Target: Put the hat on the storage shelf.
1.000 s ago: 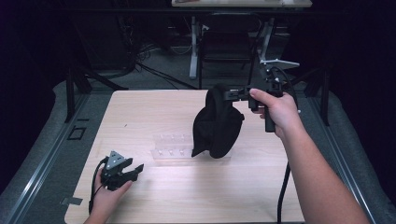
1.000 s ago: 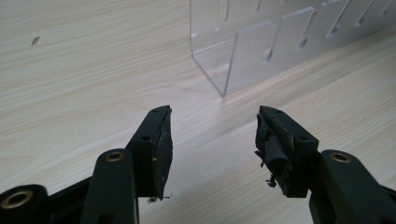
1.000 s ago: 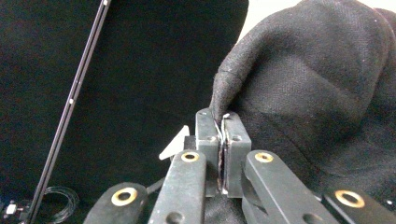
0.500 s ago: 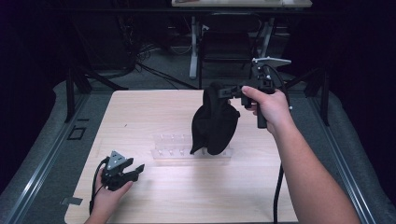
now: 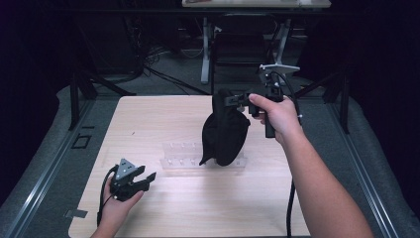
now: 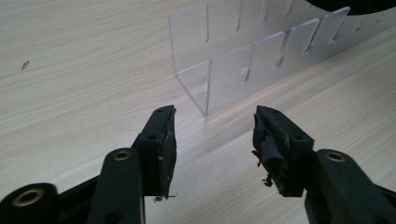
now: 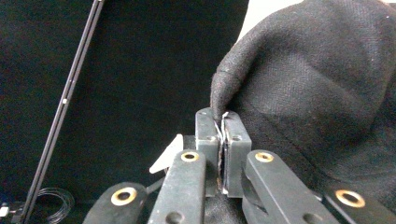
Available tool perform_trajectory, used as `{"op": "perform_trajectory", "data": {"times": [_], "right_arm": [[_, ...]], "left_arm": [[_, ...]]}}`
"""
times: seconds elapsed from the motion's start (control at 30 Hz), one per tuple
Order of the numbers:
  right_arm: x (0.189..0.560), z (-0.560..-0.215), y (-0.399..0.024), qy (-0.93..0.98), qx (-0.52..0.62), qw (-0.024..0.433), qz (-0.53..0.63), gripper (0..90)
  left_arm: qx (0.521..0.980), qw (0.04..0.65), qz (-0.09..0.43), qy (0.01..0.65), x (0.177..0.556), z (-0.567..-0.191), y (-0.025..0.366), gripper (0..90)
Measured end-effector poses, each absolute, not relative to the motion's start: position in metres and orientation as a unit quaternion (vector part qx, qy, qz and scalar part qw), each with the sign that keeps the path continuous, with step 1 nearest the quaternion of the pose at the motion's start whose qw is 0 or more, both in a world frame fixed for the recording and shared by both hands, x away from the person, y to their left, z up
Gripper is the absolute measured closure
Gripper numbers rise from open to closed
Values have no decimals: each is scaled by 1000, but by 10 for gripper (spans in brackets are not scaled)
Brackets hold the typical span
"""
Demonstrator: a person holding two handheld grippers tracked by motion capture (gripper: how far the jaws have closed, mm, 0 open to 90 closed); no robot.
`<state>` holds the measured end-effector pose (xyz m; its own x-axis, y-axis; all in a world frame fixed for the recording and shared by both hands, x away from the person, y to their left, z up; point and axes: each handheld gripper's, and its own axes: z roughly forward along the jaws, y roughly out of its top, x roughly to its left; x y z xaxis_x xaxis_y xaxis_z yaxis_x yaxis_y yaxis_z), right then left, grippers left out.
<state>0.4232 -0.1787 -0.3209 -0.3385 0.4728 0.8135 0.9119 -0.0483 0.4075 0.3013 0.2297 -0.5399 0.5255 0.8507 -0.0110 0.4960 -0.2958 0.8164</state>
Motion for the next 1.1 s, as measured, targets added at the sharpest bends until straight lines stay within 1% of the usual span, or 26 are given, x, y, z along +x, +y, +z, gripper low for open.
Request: {"op": "perform_trajectory", "data": {"times": [0.03, 0.13, 0.2, 0.3, 0.33, 0.37, 0.4, 0.43, 0.63, 0.8, 0.87, 0.9, 1.1], "right_arm": [[423, -323, -177, -652, -529, 227, -494, 881], [423, -324, -175, -648, -528, 230, -499, 880], [424, -324, -175, -647, -528, 230, -499, 879], [424, -324, -173, -645, -530, 232, -500, 878], [424, -324, -173, -645, -530, 232, -500, 878], [424, -324, -172, -645, -530, 230, -501, 878], [424, -324, -172, -645, -530, 230, -501, 878], [424, -324, -171, -644, -530, 230, -502, 877], [425, -324, -168, -644, -527, 231, -504, 874], [425, -325, -166, -643, -522, 236, -508, 874], [425, -326, -166, -641, -522, 237, -510, 874], [426, -326, -165, -640, -522, 239, -511, 874], [426, -327, -160, -639, -519, 241, -514, 873]], "left_arm": [[776, 409, 215, 430, 301, -536, 225, 525], [781, 418, 207, 415, 300, -530, 214, 543], [783, 422, 206, 409, 299, -528, 210, 544], [796, 427, 210, 375, 299, -518, 190, 553], [796, 427, 210, 375, 299, -518, 190, 555], [797, 433, 207, 368, 301, -514, 180, 556], [797, 433, 207, 368, 301, -514, 180, 559], [799, 438, 203, 359, 303, -509, 171, 561], [806, 446, 198, 334, 309, -499, 148, 586], [809, 447, 195, 329, 313, -498, 138, 587], [811, 448, 194, 322, 312, -497, 133, 592], [814, 448, 191, 317, 312, -496, 130, 610], [821, 452, 190, 294, 309, -491, 117, 613]]}}
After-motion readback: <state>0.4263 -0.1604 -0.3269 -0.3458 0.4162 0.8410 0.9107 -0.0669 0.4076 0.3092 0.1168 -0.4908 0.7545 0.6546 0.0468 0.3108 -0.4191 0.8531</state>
